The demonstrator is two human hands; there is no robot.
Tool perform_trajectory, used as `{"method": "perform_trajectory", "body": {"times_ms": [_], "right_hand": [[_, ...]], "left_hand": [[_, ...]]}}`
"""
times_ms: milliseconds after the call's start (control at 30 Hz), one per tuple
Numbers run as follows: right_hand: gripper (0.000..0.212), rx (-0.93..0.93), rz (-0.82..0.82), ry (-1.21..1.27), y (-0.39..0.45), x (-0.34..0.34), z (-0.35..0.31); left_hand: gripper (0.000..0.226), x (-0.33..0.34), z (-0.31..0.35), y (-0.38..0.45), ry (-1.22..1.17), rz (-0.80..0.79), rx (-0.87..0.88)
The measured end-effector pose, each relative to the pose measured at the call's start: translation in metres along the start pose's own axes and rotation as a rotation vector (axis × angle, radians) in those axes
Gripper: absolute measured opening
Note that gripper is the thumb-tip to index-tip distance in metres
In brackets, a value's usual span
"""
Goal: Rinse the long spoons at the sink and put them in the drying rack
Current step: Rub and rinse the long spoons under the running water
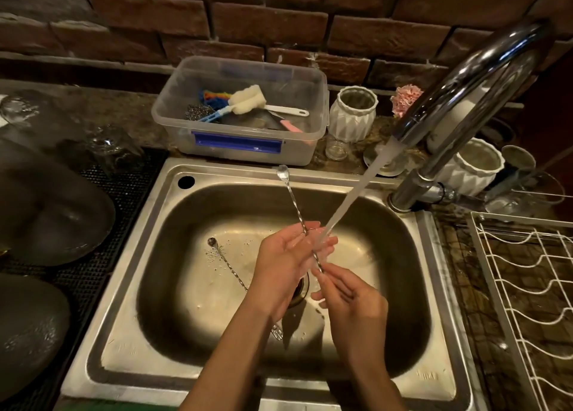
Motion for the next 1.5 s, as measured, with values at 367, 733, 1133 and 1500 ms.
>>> {"method": "perform_trajectory", "body": {"times_ms": [367,733,1133,1500], "right_hand": [[0.019,0.087,-0.205,0.267,0.024,0.026,-0.012],[0.064,0.444,-0.479,0.709,0.044,0.057,-0.014],[0.072,0.535,-0.634,0.780,0.042,0.078,-0.021],[0.046,0.529,-0.654,0.829,0.034,0.068,-0.014]], "left_hand": [[0.021,-0.013,0.010,0.009,0.098,0.034,0.021],[0.044,-0.034,0.036,0.027,-0.169,0.101,0.085],[0.025,-0.058,0.053,0.026,-0.117,0.345,0.211],[0.020,-0.048,0.028,0.010,-0.169,0.401,0.151]]}}
Point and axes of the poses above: each hand's wrist, its own y-axis towards the middle knuckle, its own x-axis out of the palm, z = x × y, the point moved 8 cm from there along y, towards the middle knuckle, and after that the axes turned 6 degrees about x, right-handed, at the moved point
